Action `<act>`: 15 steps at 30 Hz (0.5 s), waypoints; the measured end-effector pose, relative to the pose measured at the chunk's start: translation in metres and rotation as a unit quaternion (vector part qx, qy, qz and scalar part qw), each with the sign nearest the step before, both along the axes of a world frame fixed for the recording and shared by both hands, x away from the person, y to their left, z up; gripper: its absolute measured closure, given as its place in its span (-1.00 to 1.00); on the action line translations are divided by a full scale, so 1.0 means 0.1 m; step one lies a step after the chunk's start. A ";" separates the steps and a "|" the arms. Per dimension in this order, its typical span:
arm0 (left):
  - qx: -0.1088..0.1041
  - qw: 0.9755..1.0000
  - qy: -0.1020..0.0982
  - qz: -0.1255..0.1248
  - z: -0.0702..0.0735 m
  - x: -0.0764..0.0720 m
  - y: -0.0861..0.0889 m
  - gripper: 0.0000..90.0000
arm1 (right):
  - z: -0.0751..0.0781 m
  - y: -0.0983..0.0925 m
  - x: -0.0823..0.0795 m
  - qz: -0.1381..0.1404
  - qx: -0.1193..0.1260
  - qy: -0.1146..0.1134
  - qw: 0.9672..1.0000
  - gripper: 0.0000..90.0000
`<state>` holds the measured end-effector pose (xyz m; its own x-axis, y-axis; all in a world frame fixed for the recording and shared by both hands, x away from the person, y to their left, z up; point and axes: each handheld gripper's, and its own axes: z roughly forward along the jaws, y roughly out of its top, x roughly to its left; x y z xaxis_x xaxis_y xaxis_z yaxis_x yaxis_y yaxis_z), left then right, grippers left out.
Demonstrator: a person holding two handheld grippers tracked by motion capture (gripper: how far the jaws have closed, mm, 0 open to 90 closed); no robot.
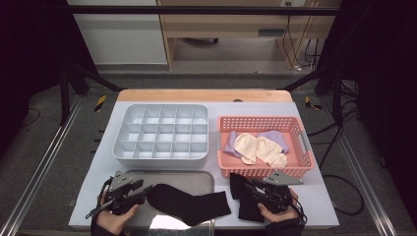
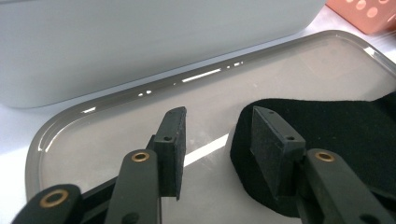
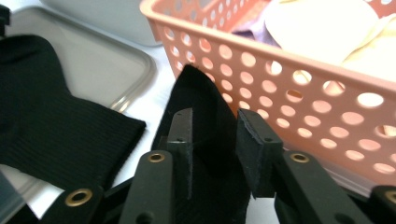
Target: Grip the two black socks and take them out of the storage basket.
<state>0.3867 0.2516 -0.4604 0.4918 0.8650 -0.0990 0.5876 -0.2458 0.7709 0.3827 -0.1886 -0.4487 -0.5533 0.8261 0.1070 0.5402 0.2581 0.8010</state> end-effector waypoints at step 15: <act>0.000 1.000 0.008 -0.002 -0.02 0.02 0.00 0.27 | -0.02 0.06 0.09 0.016 -0.003 0.009 1.000 0.95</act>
<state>0.3887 0.2515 -0.4627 0.4942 0.8627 -0.1071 0.5989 -0.2485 0.7613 0.3916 -0.1828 -0.4508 -0.5777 0.8084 0.1124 0.5466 0.2809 0.7889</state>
